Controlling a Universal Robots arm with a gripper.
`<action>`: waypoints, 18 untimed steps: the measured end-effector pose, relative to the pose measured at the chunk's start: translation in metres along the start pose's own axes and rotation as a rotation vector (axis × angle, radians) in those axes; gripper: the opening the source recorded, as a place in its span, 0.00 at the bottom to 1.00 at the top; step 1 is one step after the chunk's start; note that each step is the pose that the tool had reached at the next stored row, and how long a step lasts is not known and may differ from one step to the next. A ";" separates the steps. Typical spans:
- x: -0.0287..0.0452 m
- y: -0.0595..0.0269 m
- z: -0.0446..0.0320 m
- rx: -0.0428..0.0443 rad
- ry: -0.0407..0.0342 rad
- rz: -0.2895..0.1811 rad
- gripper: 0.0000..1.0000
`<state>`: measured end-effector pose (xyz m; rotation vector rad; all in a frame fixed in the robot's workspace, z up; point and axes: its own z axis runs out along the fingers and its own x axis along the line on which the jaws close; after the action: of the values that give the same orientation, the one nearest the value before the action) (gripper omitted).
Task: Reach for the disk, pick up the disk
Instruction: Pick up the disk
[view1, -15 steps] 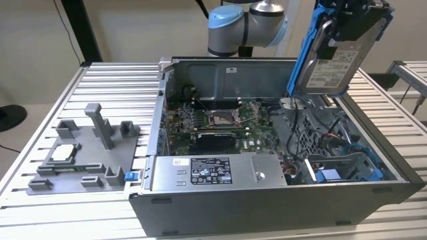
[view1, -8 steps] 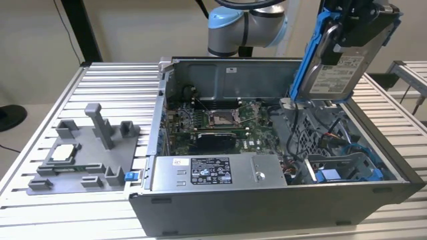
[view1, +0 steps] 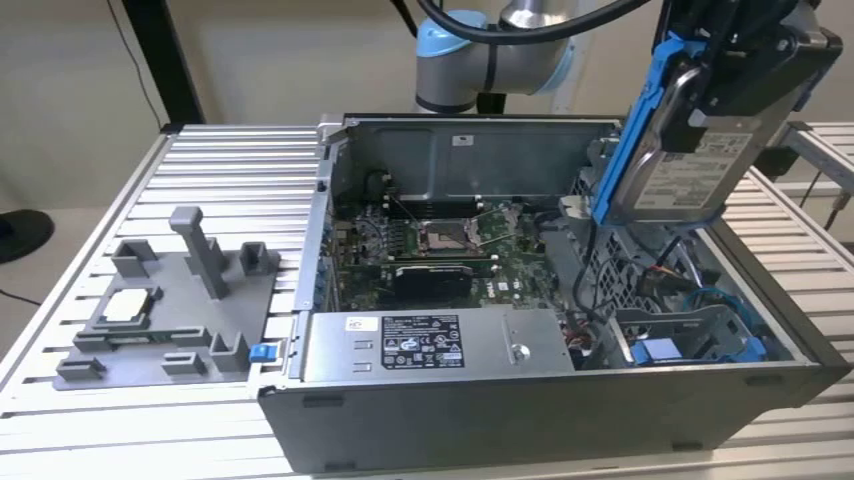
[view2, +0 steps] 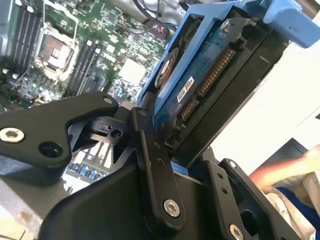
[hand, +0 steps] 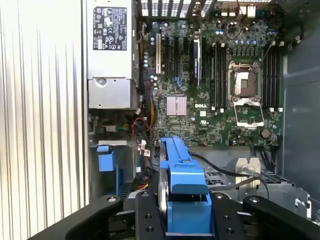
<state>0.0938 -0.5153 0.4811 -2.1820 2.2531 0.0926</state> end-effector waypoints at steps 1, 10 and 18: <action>0.0037 -0.0001 -0.0002 0.0000 -0.0001 0.000 0.00; 0.0356 -0.0011 -0.0014 0.0000 -0.0004 0.000 0.00; 0.0549 -0.0017 -0.0019 0.0000 -0.0007 0.000 0.00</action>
<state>0.0938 -0.5703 0.4805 -2.1815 2.2528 0.0934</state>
